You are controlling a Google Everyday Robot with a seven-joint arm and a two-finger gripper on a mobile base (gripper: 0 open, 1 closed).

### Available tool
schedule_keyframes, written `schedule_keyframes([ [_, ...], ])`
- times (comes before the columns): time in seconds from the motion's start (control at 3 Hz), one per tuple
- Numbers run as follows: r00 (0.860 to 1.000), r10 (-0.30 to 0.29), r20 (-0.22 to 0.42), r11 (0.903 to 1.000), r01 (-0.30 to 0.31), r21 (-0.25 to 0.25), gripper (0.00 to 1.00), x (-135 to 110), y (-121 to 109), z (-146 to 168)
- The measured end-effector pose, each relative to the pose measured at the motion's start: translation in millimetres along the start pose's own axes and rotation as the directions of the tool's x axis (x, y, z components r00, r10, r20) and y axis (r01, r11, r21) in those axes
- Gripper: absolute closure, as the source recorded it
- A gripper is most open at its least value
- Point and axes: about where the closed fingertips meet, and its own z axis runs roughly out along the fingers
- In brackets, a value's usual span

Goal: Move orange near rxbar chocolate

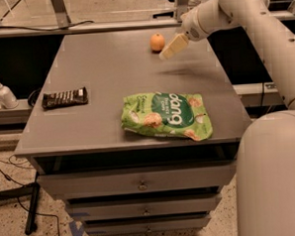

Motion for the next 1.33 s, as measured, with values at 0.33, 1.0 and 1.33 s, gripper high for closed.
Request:
schedule_keyframes([
  [0.33, 0.999, 0.018, 0.032, 0.9998, -0.019, 0.010, 0.00, 6.0, -15.1, 9.3],
  [1.0, 0.992, 0.111, 0.053, 0.9938, -0.111, -0.005, 0.00, 12.1, -22.3, 37.1],
  [1.33, 0.974, 0.206, 0.096, 0.9784, -0.207, -0.006, 0.00, 2.7, -22.9, 55.5],
])
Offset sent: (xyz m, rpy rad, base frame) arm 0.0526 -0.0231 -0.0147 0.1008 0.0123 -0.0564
